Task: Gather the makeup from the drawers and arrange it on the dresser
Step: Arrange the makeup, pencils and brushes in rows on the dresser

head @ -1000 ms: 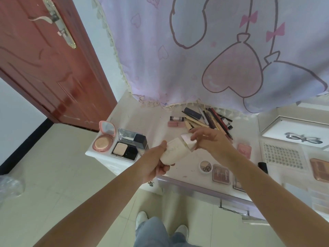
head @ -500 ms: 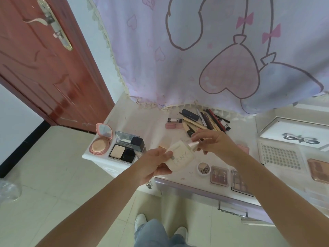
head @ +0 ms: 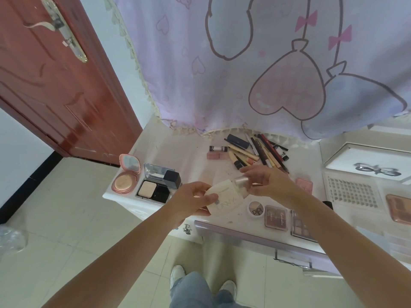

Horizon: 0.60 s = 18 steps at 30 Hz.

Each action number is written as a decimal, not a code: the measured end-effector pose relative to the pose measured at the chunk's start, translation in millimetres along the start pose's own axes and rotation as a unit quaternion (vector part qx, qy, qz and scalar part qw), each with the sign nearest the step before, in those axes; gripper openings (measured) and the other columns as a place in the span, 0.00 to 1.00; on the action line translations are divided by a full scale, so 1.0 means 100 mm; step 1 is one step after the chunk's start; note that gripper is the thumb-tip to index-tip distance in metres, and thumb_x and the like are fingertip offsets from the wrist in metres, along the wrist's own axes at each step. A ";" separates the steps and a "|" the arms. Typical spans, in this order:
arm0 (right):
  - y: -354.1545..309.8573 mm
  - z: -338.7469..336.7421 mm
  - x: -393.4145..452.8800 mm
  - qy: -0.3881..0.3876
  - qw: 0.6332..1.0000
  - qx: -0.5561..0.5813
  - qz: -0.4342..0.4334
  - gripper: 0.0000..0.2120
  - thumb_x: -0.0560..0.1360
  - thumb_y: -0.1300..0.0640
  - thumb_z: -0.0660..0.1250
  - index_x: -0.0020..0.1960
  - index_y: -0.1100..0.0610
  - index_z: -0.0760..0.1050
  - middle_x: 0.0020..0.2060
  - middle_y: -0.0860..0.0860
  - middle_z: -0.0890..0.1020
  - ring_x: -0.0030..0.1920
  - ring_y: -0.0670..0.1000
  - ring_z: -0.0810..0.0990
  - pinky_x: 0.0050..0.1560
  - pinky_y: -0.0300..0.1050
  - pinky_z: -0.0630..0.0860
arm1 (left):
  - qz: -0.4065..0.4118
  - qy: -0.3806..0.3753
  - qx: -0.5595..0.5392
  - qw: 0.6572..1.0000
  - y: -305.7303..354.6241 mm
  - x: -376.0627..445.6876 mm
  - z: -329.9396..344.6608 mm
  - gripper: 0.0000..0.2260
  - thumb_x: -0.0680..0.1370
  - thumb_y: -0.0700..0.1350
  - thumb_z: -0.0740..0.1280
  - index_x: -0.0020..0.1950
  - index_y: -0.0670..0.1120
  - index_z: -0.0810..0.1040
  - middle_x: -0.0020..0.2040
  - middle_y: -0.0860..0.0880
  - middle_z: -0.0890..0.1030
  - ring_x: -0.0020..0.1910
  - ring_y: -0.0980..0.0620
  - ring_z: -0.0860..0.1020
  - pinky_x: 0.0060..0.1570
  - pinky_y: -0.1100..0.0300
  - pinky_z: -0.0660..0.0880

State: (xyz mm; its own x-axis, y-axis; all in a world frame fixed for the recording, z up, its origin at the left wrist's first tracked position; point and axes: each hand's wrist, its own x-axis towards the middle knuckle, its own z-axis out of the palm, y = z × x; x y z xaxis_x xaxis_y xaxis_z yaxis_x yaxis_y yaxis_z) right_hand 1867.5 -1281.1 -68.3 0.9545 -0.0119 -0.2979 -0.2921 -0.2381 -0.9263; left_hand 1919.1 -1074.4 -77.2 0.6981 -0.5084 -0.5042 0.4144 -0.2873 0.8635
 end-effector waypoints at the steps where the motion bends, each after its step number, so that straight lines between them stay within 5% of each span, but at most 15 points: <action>1: 0.01 0.01 0.01 0.002 1.000 -0.007 -0.006 0.18 0.69 0.76 0.64 0.48 0.56 0.77 0.52 0.45 0.76 0.47 0.43 0.77 0.52 0.40 0.76 | 0.001 -0.004 -0.004 1.000 0.00 0.00 0.00 0.04 0.75 0.36 0.66 0.45 0.43 0.77 0.41 0.48 0.79 0.33 0.56 0.82 0.39 0.61 0.81; 3: 0.03 0.03 0.03 0.019 0.999 -0.022 -0.020 0.20 0.69 0.76 0.64 0.41 0.51 0.77 0.49 0.44 0.76 0.48 0.44 0.77 0.53 0.40 0.75 | -0.002 -0.009 -0.018 1.000 -0.02 0.00 -0.01 0.04 0.75 0.36 0.66 0.44 0.43 0.77 0.42 0.47 0.80 0.34 0.55 0.82 0.39 0.61 0.81; 7: 0.12 0.09 0.09 0.031 0.999 0.042 0.003 0.23 0.69 0.79 0.58 0.38 0.53 0.78 0.45 0.47 0.78 0.33 0.42 0.77 0.31 0.32 0.74 | -0.034 -0.009 -0.070 0.997 -0.12 0.01 -0.01 0.03 0.76 0.37 0.64 0.43 0.43 0.76 0.41 0.46 0.82 0.34 0.54 0.82 0.36 0.62 0.81; 11: 0.25 0.17 0.18 0.016 0.994 0.086 0.060 0.23 0.70 0.77 0.57 0.28 0.57 0.79 0.50 0.53 0.77 0.43 0.51 0.76 0.39 0.36 0.78 | -0.069 0.003 -0.120 0.990 -0.27 0.05 -0.01 0.04 0.77 0.39 0.64 0.43 0.41 0.76 0.39 0.45 0.83 0.34 0.51 0.82 0.35 0.62 0.80; 18: 0.39 0.27 0.35 -0.021 0.992 -0.053 0.113 0.10 0.72 0.71 0.62 0.43 0.56 0.70 0.34 0.52 0.78 0.34 0.48 0.76 0.40 0.38 0.74 | -0.112 0.018 -0.099 0.989 -0.53 0.17 0.06 0.06 0.77 0.38 0.64 0.41 0.41 0.75 0.46 0.41 0.80 0.36 0.51 0.81 0.38 0.62 0.80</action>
State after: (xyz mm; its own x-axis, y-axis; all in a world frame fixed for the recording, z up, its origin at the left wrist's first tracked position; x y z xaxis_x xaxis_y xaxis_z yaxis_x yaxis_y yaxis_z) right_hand 1888.3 -1264.6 -121.5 0.8612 -0.0369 -0.5069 -0.4885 -0.3352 -0.8056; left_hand 1905.8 -1072.6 -131.0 0.5955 -0.4191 -0.6854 0.6642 -0.2230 0.7135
